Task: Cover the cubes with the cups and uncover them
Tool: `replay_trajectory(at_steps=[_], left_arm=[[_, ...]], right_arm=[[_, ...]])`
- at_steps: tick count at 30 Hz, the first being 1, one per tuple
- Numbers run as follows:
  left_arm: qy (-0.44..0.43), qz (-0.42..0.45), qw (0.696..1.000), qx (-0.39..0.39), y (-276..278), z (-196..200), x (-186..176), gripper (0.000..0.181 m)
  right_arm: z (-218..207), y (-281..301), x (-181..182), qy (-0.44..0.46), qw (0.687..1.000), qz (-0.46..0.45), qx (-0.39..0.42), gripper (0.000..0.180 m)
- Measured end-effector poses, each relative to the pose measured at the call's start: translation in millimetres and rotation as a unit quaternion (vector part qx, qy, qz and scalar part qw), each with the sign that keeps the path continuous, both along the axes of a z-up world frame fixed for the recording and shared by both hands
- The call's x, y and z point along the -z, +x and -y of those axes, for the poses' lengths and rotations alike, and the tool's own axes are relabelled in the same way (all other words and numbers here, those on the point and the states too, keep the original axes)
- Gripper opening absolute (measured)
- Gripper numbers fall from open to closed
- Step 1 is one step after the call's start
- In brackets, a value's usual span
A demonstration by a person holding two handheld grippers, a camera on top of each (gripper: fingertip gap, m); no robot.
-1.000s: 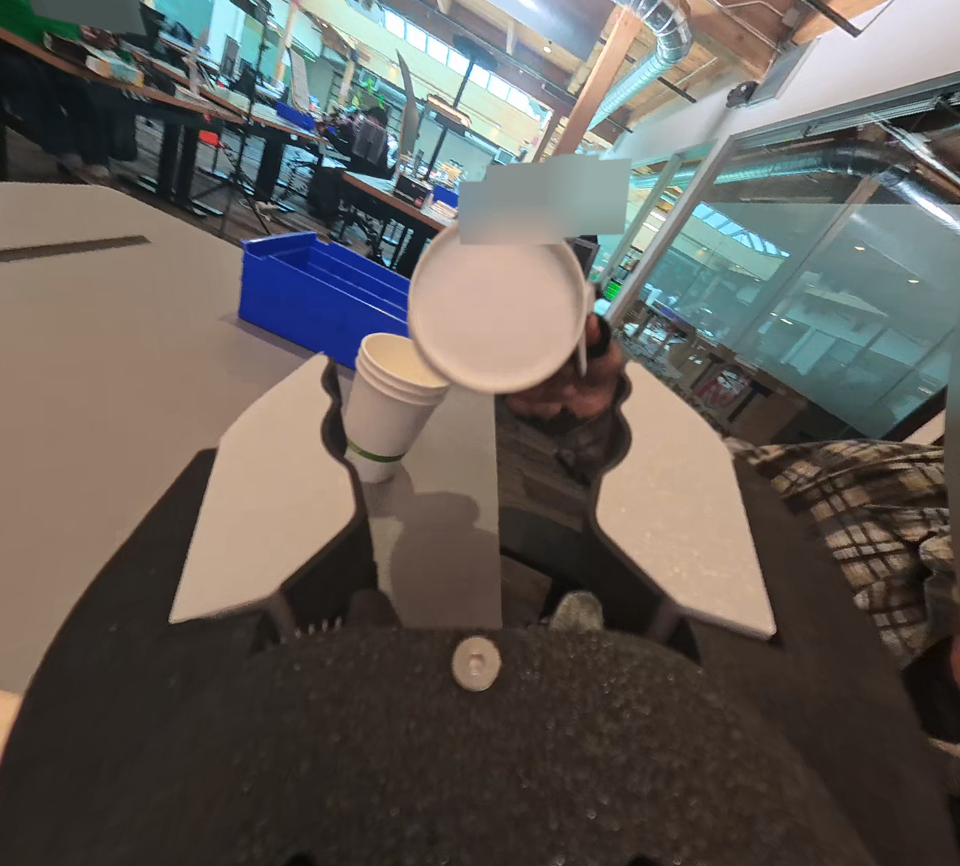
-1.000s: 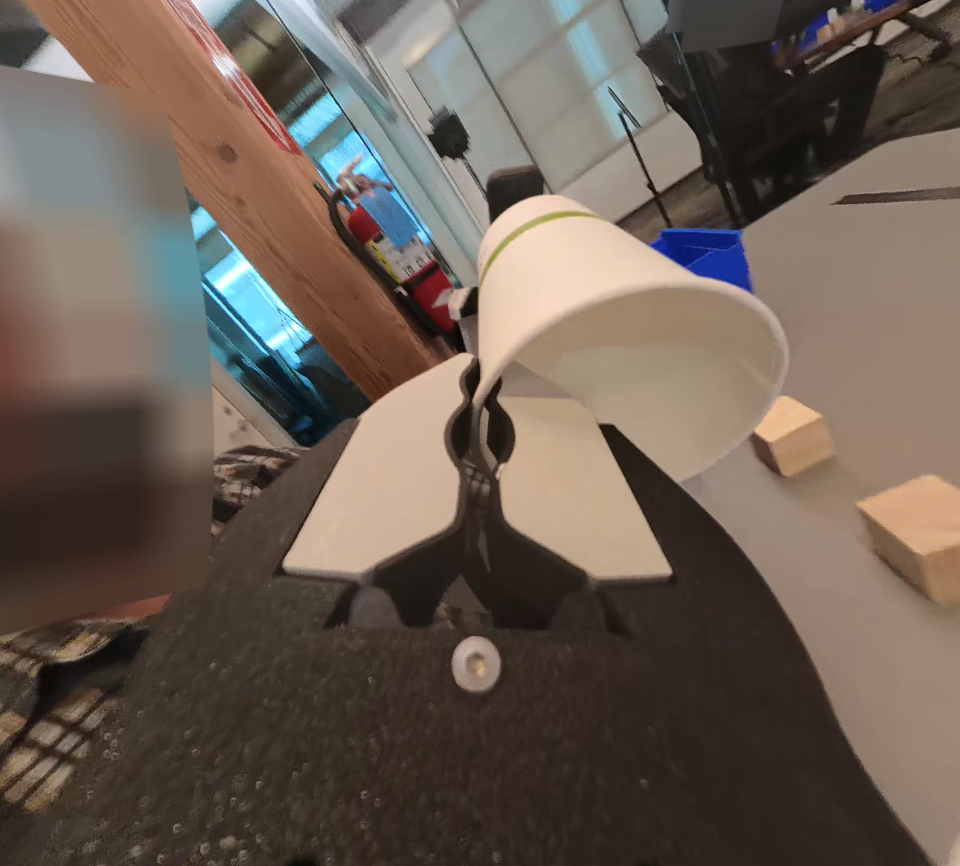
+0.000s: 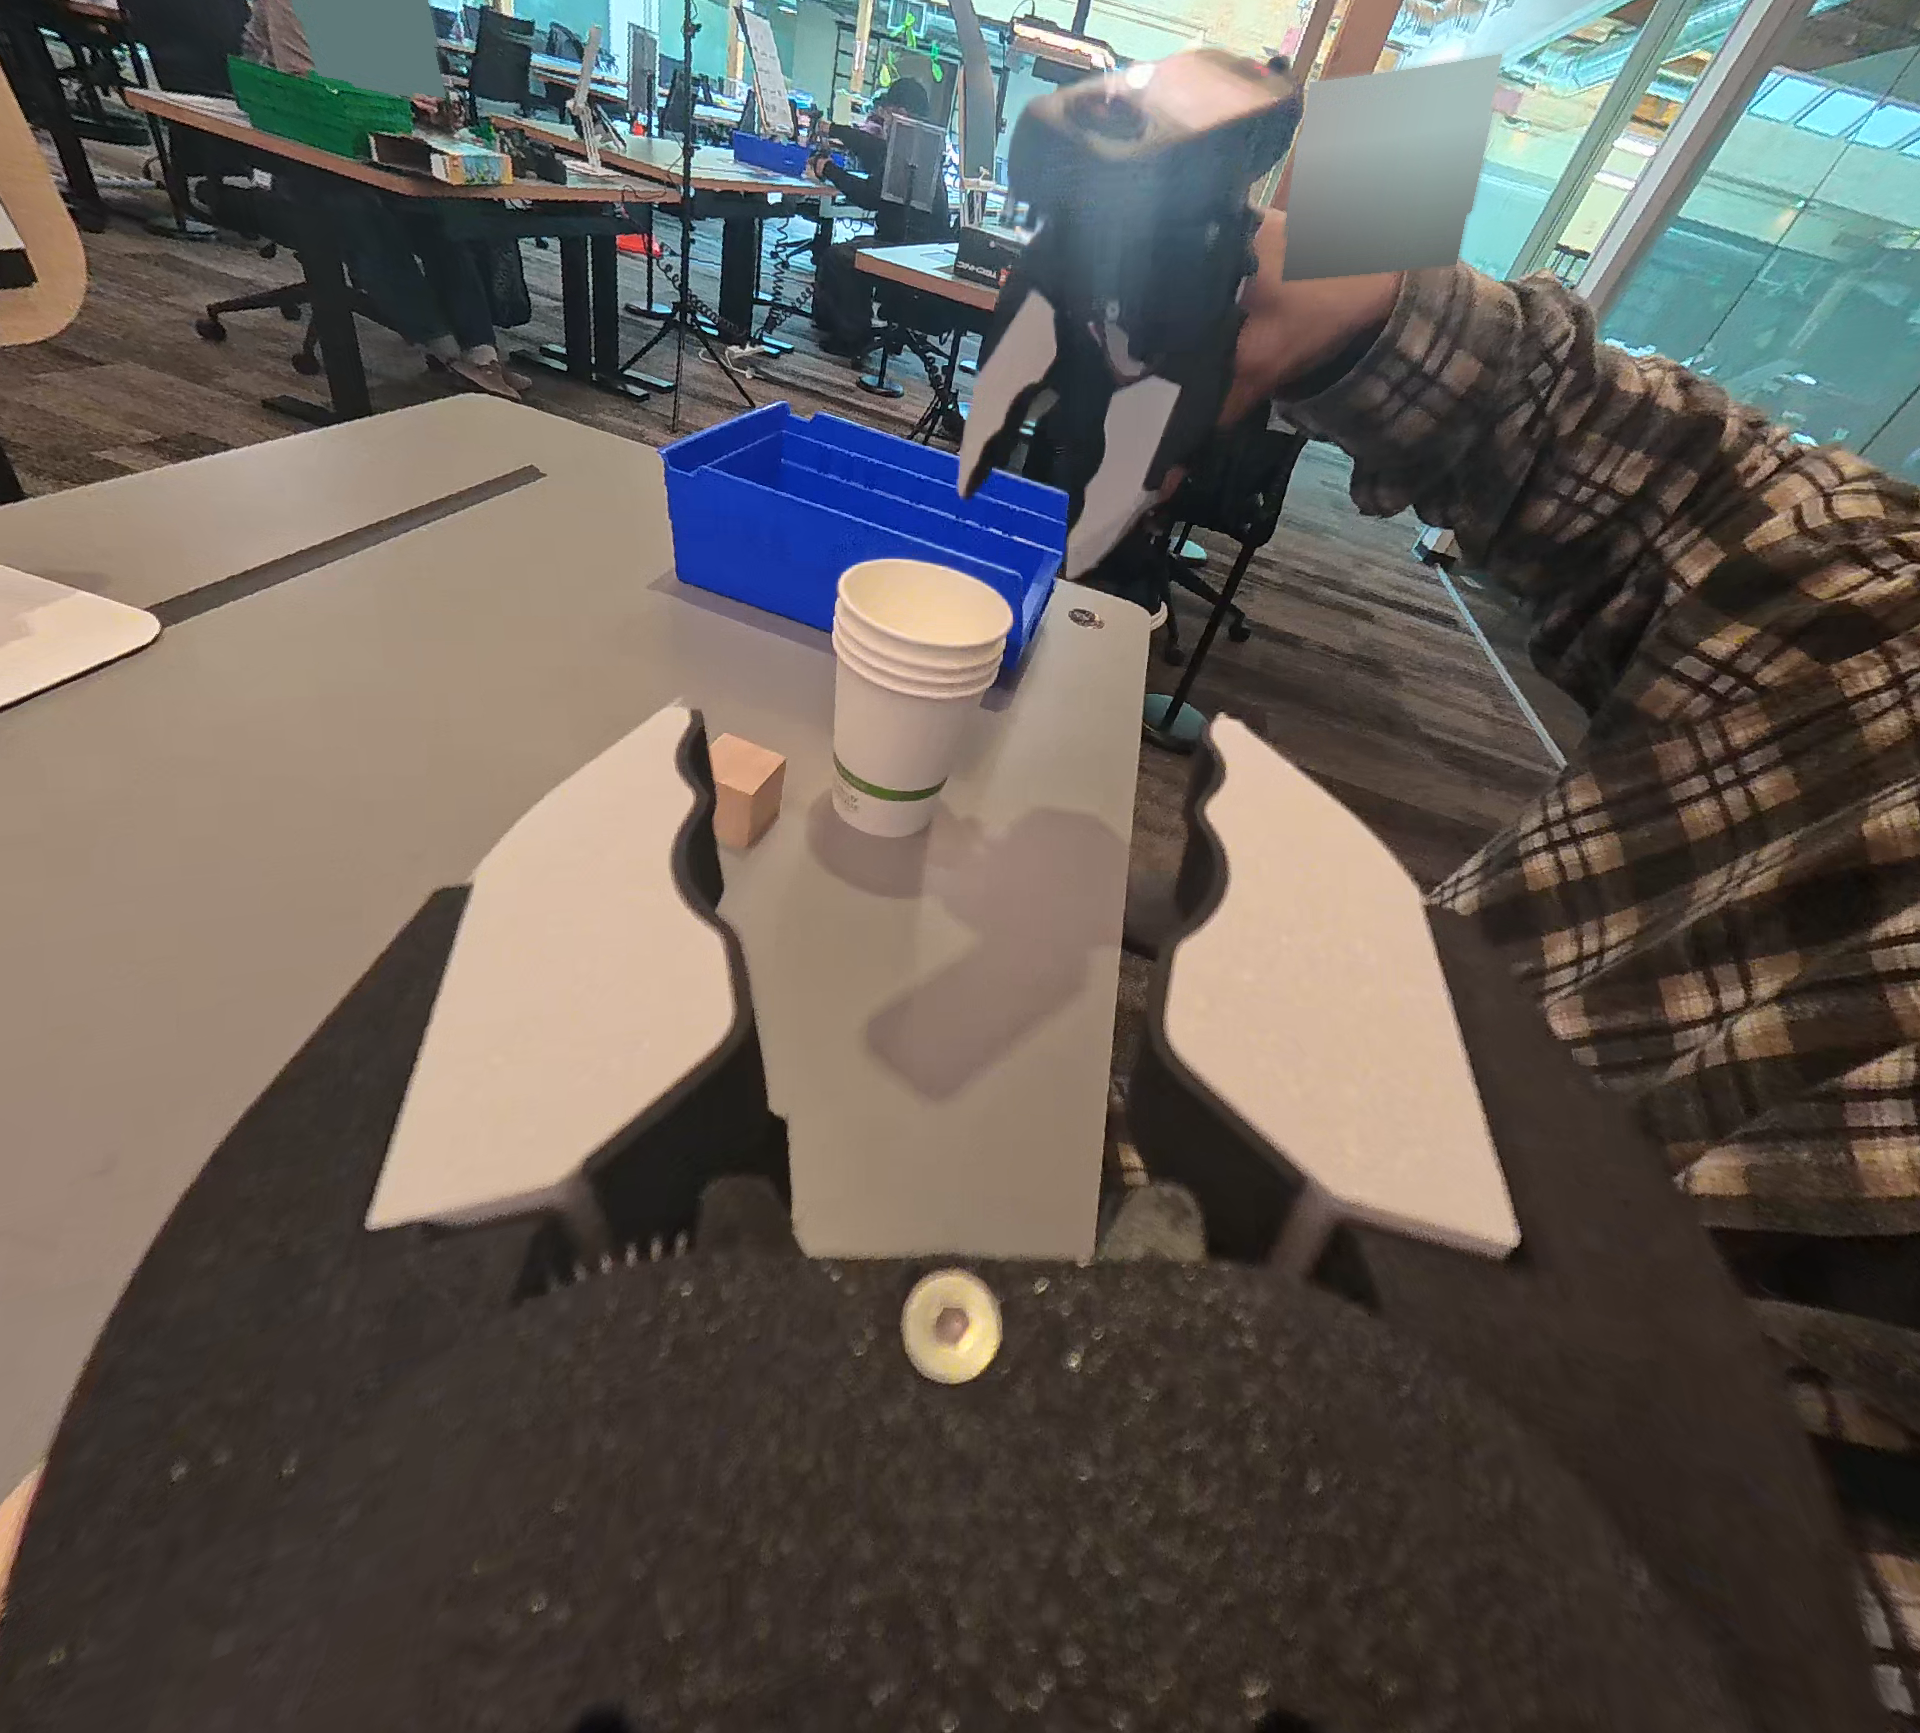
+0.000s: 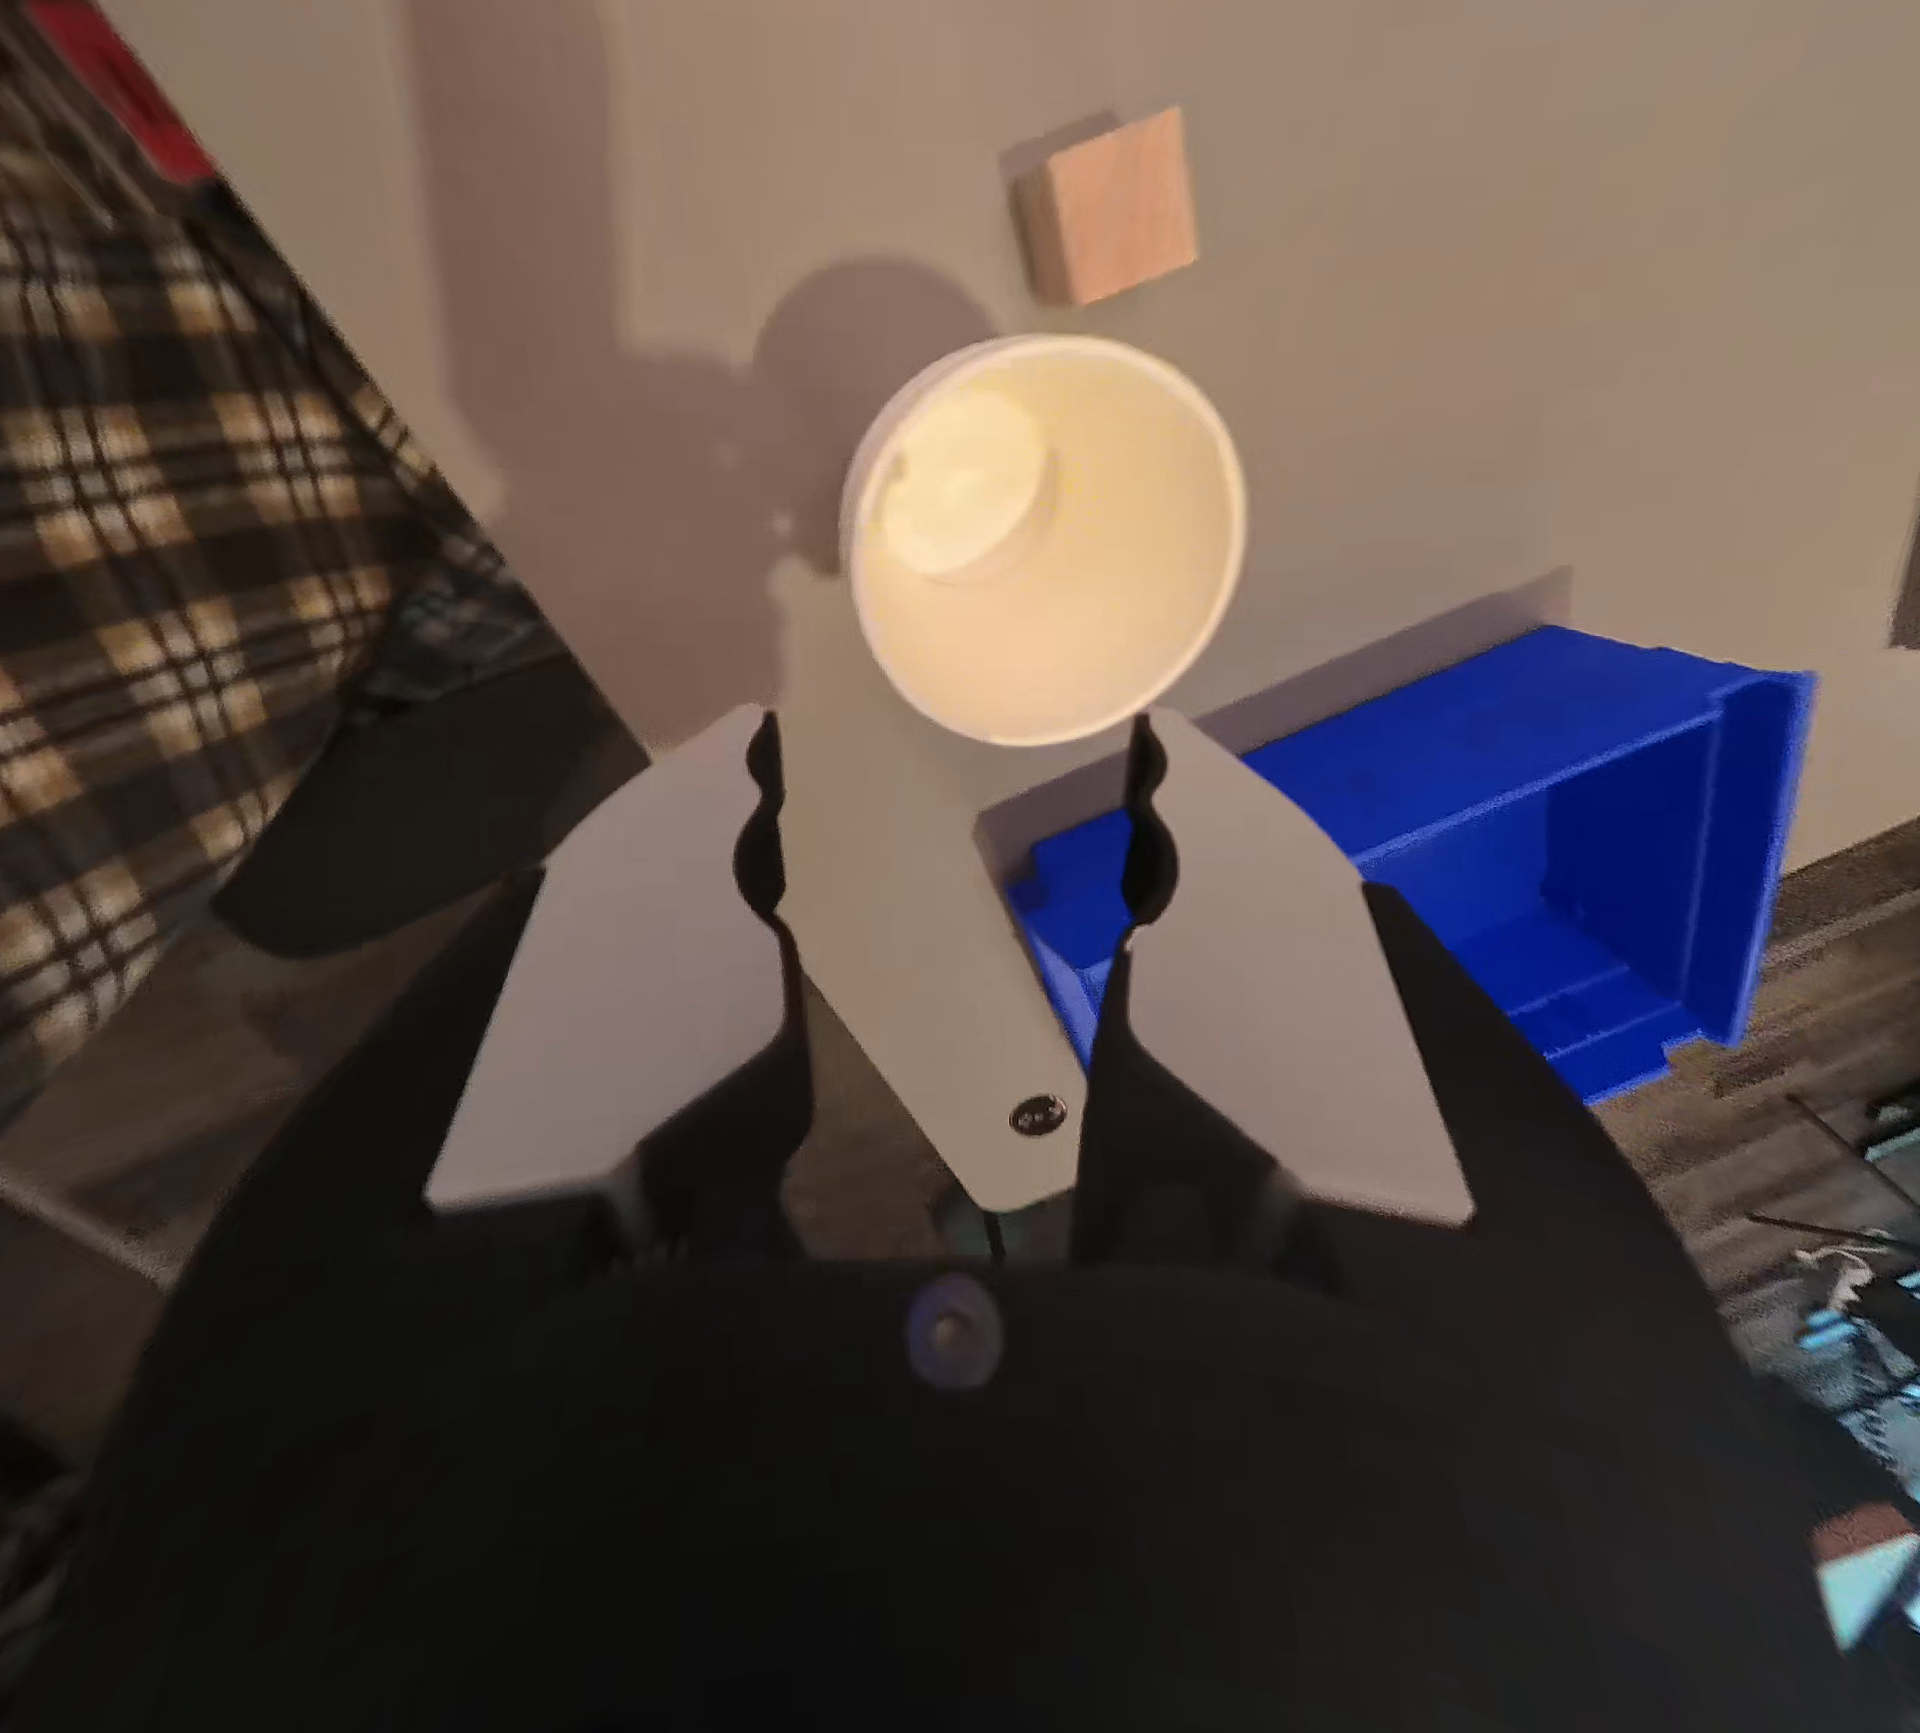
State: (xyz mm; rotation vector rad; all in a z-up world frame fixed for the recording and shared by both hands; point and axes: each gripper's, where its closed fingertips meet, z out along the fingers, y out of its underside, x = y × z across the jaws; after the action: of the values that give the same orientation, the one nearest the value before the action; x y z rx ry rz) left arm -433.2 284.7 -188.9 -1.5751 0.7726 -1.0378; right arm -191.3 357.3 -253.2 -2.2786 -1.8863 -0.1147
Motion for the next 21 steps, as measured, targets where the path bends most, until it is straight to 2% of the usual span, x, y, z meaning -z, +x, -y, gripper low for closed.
replay_trajectory(at_steps=[1, 5, 8, 12, 17, 21], left_arm=[[0.000, 0.001, 1.000, 0.001, 1, 0, 0, 0.086], [0.000, -0.007, 1.000, 0.006, 5, 1, 2, 0.085], [0.002, -0.019, 1.000, 0.007, 8, 2, 5, 0.084], [0.010, -0.037, 0.999, -0.002, 7, 1, 9, 0.082], [0.013, -0.040, 0.999, -0.002, 6, 0, 9, 0.081], [0.011, -0.044, 0.999, 0.002, 8, 0, 12, 0.079]], right_arm=[[-5, -1, -6, 0.008, 1.000, -0.019, 0.014, 0.066], [-31, 7, -21, 0.007, 0.989, -0.087, 0.116, 0.062], [-51, 14, -14, -0.017, 0.976, -0.121, 0.180, 0.057], [-58, 15, 22, -0.090, 0.957, -0.141, 0.237, 0.054], [-49, 24, 75, -0.147, 0.950, -0.074, 0.266, 0.052], [-39, 19, 86, -0.200, 0.941, -0.063, 0.265, 0.006]])
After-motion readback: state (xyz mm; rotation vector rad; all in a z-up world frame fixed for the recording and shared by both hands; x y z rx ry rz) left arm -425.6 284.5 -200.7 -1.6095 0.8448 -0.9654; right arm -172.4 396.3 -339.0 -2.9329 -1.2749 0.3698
